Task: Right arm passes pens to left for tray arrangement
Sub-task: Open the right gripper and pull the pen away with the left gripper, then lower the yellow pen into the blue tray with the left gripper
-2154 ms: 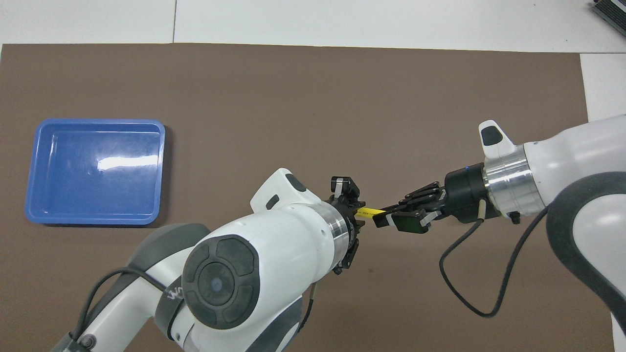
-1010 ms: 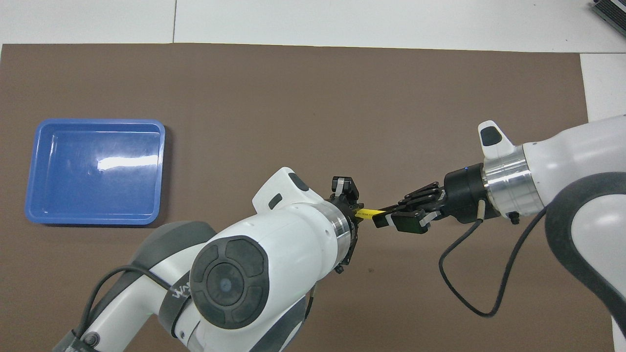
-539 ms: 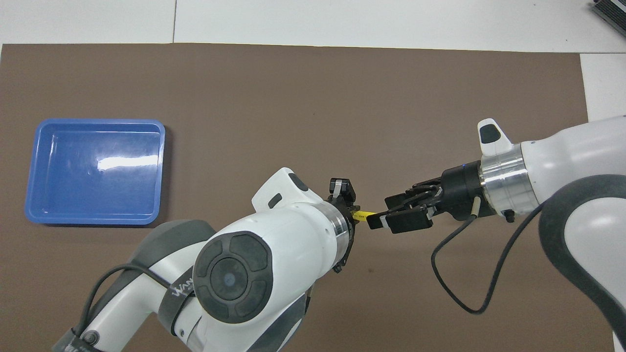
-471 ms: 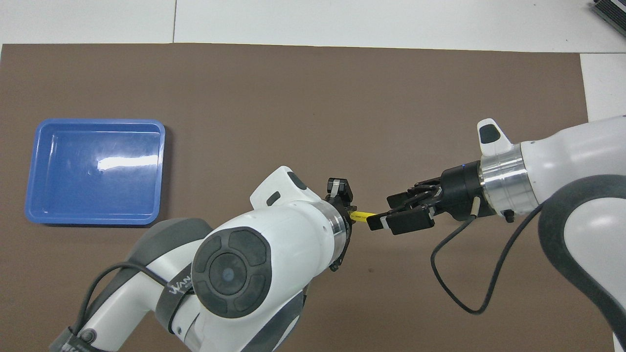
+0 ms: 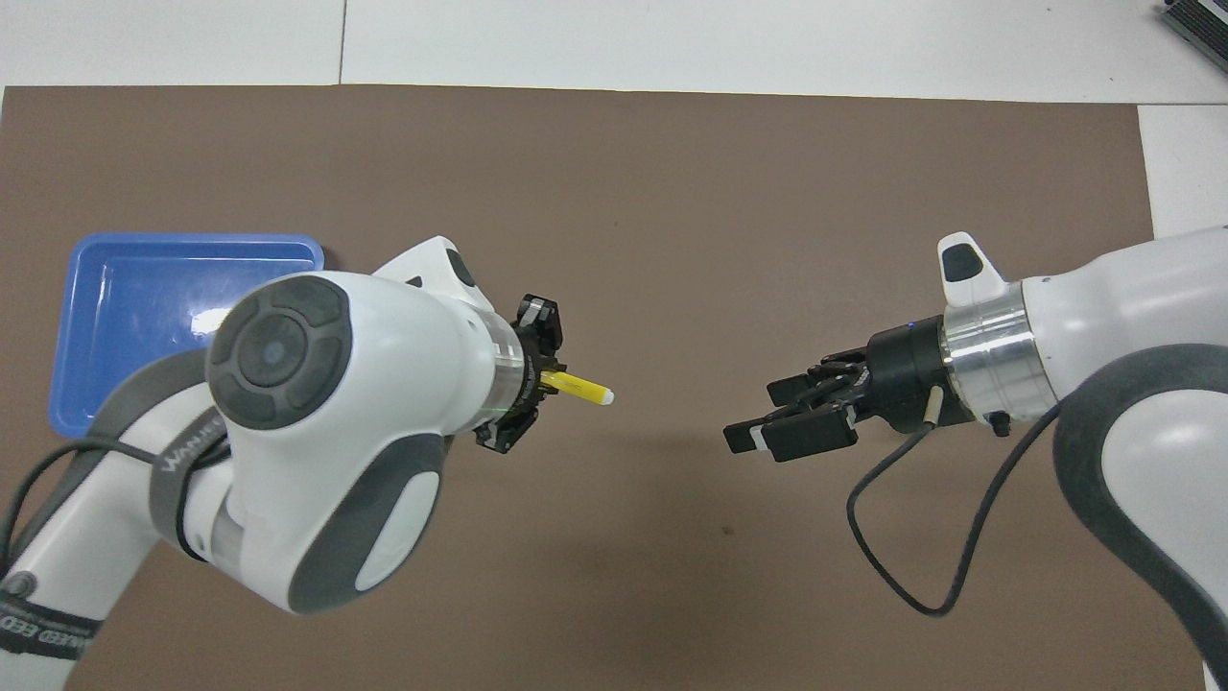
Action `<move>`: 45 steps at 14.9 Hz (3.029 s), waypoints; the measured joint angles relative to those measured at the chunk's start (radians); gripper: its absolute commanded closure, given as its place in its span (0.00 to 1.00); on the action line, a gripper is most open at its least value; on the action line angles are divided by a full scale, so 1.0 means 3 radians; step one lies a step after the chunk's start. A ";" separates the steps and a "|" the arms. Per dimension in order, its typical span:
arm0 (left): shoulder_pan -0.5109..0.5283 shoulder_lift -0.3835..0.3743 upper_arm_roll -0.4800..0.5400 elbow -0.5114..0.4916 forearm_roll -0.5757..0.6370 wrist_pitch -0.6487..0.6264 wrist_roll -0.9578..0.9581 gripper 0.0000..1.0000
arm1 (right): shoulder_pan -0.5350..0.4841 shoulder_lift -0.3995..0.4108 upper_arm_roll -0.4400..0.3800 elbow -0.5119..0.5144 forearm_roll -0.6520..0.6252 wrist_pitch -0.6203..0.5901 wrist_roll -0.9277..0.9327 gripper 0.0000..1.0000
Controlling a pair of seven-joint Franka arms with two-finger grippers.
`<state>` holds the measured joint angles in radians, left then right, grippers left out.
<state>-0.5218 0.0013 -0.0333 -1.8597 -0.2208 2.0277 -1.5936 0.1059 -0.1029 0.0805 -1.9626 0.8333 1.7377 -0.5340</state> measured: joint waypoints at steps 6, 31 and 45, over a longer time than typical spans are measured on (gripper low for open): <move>0.0768 -0.0060 0.0008 -0.0092 -0.0001 -0.0383 0.1510 1.00 | -0.0067 0.0000 -0.0022 0.0000 -0.0835 0.0196 0.0127 0.00; 0.2620 0.0852 0.0004 -0.0171 0.1069 0.0518 0.5956 1.00 | -0.0307 -0.0039 -0.0034 -0.0306 -0.2838 0.0733 0.0642 0.00; 0.2696 0.1331 -0.0003 -0.0109 0.1069 0.1147 0.5996 0.00 | -0.0417 -0.0116 -0.0034 -0.0774 -0.3005 0.1102 0.0645 0.03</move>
<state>0.2870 0.4004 -0.0341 -1.8923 0.1000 2.3719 0.2052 -0.0192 -0.1375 0.0702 -2.1947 -0.0683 2.0683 -0.3406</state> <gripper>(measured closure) 0.780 0.000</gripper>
